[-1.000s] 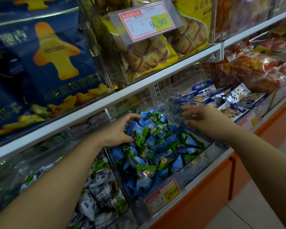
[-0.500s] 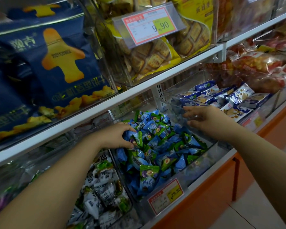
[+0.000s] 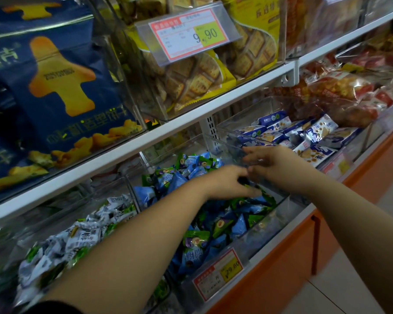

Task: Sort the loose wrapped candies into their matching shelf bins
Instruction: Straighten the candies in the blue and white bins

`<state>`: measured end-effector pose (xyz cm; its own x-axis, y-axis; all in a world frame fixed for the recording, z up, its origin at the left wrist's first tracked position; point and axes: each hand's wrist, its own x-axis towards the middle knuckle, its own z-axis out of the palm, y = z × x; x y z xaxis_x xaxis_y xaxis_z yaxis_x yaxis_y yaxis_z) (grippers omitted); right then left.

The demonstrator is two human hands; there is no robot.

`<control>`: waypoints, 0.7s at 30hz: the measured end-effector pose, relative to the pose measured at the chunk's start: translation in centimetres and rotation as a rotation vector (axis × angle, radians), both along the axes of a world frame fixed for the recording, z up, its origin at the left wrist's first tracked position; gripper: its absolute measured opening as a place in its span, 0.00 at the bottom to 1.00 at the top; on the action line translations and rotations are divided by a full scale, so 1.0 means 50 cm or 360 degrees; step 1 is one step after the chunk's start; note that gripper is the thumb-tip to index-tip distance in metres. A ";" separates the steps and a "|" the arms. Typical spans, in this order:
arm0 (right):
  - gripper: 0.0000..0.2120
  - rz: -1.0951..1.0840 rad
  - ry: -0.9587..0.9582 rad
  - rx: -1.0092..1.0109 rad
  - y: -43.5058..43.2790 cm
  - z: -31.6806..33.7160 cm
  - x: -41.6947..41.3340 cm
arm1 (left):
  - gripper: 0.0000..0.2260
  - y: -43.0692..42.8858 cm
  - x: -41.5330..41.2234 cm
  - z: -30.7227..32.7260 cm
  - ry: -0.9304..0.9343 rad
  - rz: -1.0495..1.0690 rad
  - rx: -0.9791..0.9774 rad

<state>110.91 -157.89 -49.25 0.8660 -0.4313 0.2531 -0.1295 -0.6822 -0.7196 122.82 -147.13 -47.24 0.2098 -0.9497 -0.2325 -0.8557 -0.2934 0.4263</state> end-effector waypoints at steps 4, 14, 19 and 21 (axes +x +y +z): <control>0.14 0.0029 -0.0017 -0.0047 -0.007 0.000 -0.004 | 0.19 -0.003 0.026 -0.039 -0.0307 -0.0071 0.0181; 0.16 0.0075 -0.0101 0.0034 -0.013 -0.005 -0.008 | 0.13 0.080 0.133 0.029 -0.0707 0.0179 0.0110; 0.16 0.0073 -0.0084 0.0007 -0.010 -0.006 -0.008 | 0.18 0.137 0.180 0.038 -0.0713 0.0496 0.0083; 0.16 0.0076 -0.0079 -0.0004 -0.008 -0.005 -0.009 | 0.18 0.151 0.188 0.035 -0.0672 0.0565 0.0057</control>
